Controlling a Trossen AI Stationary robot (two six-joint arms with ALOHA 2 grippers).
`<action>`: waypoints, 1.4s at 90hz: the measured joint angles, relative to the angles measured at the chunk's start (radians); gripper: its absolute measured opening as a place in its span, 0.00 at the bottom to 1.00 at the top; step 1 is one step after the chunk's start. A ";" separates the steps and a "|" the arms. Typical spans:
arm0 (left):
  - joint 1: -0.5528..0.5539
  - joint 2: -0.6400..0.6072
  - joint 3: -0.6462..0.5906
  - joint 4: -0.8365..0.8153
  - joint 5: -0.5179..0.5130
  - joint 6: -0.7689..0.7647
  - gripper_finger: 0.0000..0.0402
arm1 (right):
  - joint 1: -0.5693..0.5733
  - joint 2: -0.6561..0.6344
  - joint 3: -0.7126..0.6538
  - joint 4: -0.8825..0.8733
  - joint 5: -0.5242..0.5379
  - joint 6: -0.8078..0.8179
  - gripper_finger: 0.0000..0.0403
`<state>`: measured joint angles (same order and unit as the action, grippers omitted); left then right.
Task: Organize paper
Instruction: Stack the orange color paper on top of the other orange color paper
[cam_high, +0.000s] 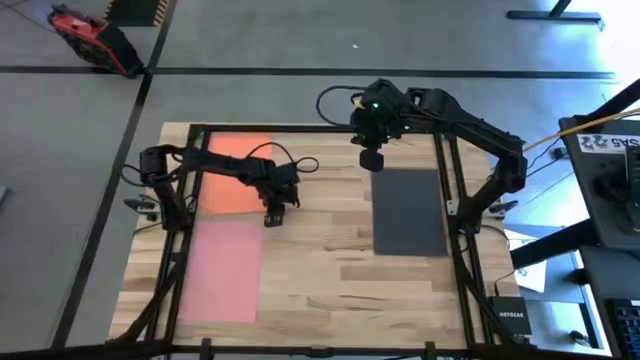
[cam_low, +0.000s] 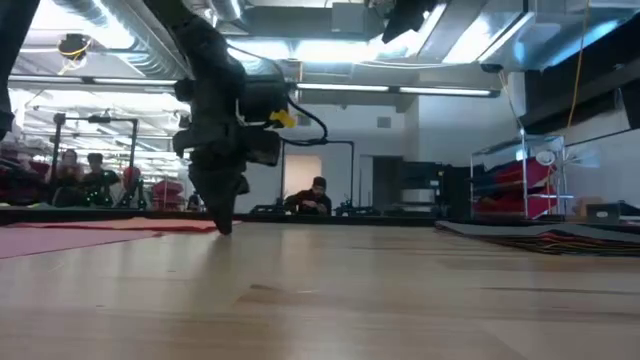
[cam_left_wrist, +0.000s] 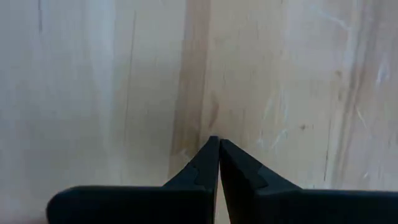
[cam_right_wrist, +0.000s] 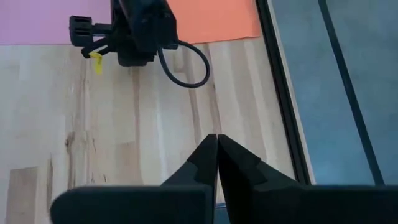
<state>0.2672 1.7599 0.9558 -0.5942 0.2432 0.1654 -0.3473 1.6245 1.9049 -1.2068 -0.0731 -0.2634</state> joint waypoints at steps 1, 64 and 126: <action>0.000 -0.003 -0.001 -0.002 -0.003 -0.002 0.00 | 0.000 0.000 0.000 0.000 0.000 0.000 0.00; 0.012 -0.088 -0.005 -0.043 -0.041 -0.078 0.00 | 0.001 0.000 0.000 -0.026 -0.018 -0.001 0.00; 0.055 -0.039 0.001 -0.098 -0.214 -0.113 0.00 | 0.000 0.000 0.000 -0.026 -0.018 -0.003 0.00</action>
<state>0.3225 1.7206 0.9565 -0.6918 0.0292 0.0522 -0.3470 1.6245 1.9049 -1.2324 -0.0906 -0.2665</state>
